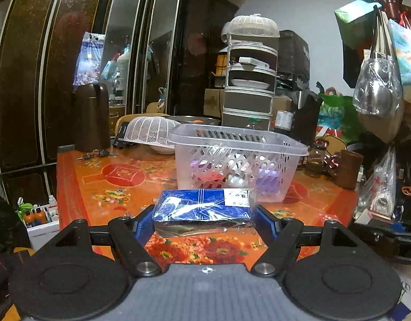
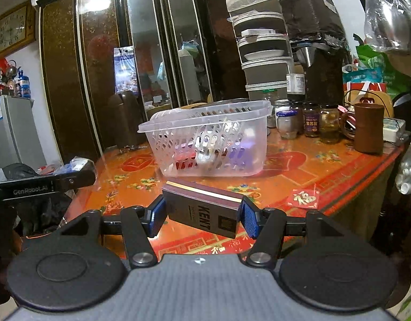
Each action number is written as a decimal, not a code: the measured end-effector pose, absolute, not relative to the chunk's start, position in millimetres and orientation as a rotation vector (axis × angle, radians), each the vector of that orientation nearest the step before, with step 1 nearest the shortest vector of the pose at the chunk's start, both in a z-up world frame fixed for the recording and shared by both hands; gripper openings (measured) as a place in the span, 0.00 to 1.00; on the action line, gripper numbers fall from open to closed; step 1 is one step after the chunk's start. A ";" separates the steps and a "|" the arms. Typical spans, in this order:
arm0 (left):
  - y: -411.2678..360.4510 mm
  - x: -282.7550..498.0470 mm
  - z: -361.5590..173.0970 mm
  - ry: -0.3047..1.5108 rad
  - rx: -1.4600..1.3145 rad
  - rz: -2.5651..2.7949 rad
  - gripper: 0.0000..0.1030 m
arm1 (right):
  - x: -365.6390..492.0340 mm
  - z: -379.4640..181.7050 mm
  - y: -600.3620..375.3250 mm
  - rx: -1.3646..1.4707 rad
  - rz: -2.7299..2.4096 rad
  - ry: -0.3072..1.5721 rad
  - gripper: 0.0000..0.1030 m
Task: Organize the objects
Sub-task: 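Lift the blue pack with the left gripper while the right lifts the KENT box over the basket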
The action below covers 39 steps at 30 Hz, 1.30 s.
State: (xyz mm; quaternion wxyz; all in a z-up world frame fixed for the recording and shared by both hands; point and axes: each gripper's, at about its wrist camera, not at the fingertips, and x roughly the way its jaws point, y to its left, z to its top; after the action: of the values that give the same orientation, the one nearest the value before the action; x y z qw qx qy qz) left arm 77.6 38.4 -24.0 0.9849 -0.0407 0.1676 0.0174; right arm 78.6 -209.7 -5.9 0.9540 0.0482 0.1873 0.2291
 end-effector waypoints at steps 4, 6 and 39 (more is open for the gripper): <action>40.3 83.5 -19.5 0.353 -0.104 0.020 0.76 | 82.0 -2.7 -210.6 0.089 0.462 0.364 0.59; 39.4 83.7 -16.3 0.347 -0.095 0.024 0.76 | 84.9 -3.2 -210.1 0.084 0.462 0.365 0.59; 45.0 143.2 65.6 0.298 -0.061 -0.029 0.76 | 167.0 69.2 -217.2 0.030 0.523 0.413 0.59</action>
State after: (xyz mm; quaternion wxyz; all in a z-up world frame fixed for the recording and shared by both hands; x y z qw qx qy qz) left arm 143.2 45.0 65.6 0.9884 -0.0302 0.1483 -0.0146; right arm 167.0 -217.2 69.2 0.9449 0.0148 0.2027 0.2567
